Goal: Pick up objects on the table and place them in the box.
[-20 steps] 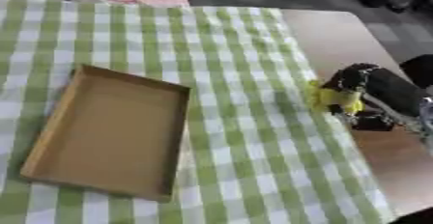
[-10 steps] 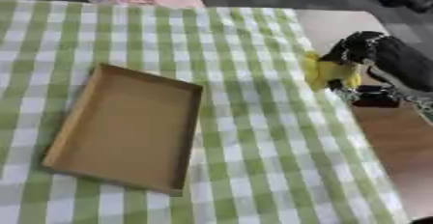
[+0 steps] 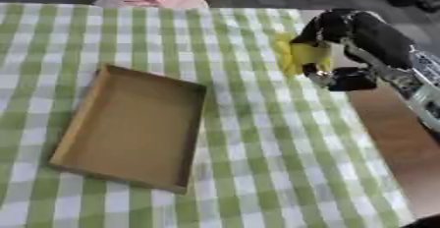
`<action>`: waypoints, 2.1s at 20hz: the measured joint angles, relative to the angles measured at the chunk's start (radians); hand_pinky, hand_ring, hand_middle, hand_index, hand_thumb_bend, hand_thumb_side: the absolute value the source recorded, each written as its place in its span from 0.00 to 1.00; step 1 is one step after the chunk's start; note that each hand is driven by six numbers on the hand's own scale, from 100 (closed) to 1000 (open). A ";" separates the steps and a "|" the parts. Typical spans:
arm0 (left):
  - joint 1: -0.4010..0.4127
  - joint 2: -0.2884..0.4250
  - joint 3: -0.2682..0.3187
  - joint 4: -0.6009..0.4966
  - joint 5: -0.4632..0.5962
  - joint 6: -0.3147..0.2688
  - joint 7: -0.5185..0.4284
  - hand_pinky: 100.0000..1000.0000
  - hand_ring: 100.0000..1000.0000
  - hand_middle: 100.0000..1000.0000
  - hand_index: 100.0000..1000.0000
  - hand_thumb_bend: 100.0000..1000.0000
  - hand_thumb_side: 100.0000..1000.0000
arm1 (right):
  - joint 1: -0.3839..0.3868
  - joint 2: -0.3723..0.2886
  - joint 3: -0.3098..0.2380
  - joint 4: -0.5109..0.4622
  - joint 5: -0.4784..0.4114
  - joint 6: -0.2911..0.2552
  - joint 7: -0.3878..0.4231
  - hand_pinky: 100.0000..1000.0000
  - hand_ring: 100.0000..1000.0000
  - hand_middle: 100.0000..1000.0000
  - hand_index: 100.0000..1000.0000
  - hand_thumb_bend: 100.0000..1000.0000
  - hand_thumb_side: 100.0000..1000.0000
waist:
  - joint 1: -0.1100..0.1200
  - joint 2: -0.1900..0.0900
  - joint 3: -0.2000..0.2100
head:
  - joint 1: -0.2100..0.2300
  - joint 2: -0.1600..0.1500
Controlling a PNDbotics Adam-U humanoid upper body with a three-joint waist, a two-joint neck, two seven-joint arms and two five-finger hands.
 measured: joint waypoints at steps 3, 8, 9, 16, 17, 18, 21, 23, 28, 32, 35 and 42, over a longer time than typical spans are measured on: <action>-0.010 -0.005 -0.013 -0.001 -0.003 -0.002 0.014 0.63 0.74 0.76 0.51 0.00 0.49 | -0.023 0.000 0.029 -0.052 -0.024 0.020 0.023 0.59 0.55 0.52 0.70 0.00 0.05 | 0.000 -0.012 0.007 | -0.010 0.008; -0.025 -0.014 -0.035 -0.001 -0.005 -0.009 0.037 0.63 0.74 0.75 0.52 0.00 0.46 | -0.064 0.000 0.072 -0.100 -0.059 0.048 0.071 0.58 0.55 0.52 0.69 0.00 0.04 | -0.001 -0.033 0.014 | -0.025 0.021; -0.027 -0.014 -0.040 -0.001 -0.007 -0.011 0.042 0.63 0.74 0.75 0.53 0.00 0.45 | -0.076 0.001 0.081 -0.108 -0.065 0.054 0.080 0.58 0.55 0.52 0.69 0.00 0.04 | -0.001 -0.037 0.017 | -0.029 0.026; -0.042 -0.021 -0.068 -0.003 -0.020 -0.025 0.076 0.63 0.73 0.74 0.54 0.04 0.40 | -0.170 0.034 0.148 -0.159 -0.138 0.104 0.152 0.57 0.54 0.52 0.69 0.00 0.04 | 0.003 -0.068 0.024 | -0.045 0.056; -0.042 -0.021 -0.072 -0.003 -0.023 -0.027 0.082 0.63 0.73 0.74 0.55 0.04 0.39 | -0.177 0.040 0.155 -0.164 -0.148 0.111 0.163 0.57 0.54 0.52 0.69 0.00 0.04 | 0.003 -0.073 0.024 | -0.046 0.061; -0.042 -0.021 -0.075 -0.003 -0.025 -0.029 0.087 0.62 0.73 0.74 0.55 0.05 0.39 | -0.185 0.047 0.161 -0.168 -0.155 0.119 0.173 0.57 0.54 0.52 0.69 0.00 0.04 | 0.003 -0.078 0.024 | -0.046 0.064; -0.043 -0.020 -0.083 -0.004 -0.033 -0.035 0.105 0.62 0.73 0.74 0.56 0.07 0.36 | -0.206 0.064 0.180 -0.176 -0.172 0.135 0.202 0.57 0.54 0.53 0.69 0.00 0.04 | 0.004 -0.088 0.024 | -0.046 0.077; -0.049 -0.020 -0.088 -0.004 -0.040 -0.040 0.115 0.62 0.73 0.74 0.56 0.08 0.36 | -0.214 0.074 0.193 -0.184 -0.176 0.139 0.221 0.58 0.55 0.53 0.69 0.00 0.04 | 0.006 -0.092 0.024 | -0.046 0.080; -0.060 -0.015 -0.101 -0.005 -0.052 -0.052 0.133 0.62 0.72 0.73 0.57 0.11 0.32 | -0.229 0.089 0.232 -0.200 -0.161 0.131 0.264 0.60 0.56 0.53 0.69 0.00 0.05 | 0.009 -0.101 0.028 | -0.044 0.092; -0.072 -0.012 -0.115 -0.005 -0.057 -0.064 0.147 0.62 0.72 0.73 0.58 0.14 0.30 | -0.244 0.090 0.263 -0.200 -0.124 0.112 0.289 0.61 0.57 0.54 0.70 0.00 0.07 | 0.010 -0.108 0.044 | -0.053 0.100; -0.083 -0.013 -0.129 -0.005 -0.058 -0.071 0.159 0.62 0.72 0.72 0.58 0.15 0.29 | -0.260 0.098 0.286 -0.187 -0.093 0.097 0.305 0.62 0.58 0.54 0.70 0.00 0.08 | 0.010 -0.112 0.059 | -0.062 0.105; -0.106 -0.038 -0.155 -0.006 -0.060 -0.076 0.172 0.62 0.72 0.72 0.59 0.17 0.30 | -0.289 0.127 0.325 -0.118 -0.021 0.070 0.326 0.62 0.58 0.54 0.70 0.00 0.10 | 0.003 -0.113 0.090 | -0.088 0.106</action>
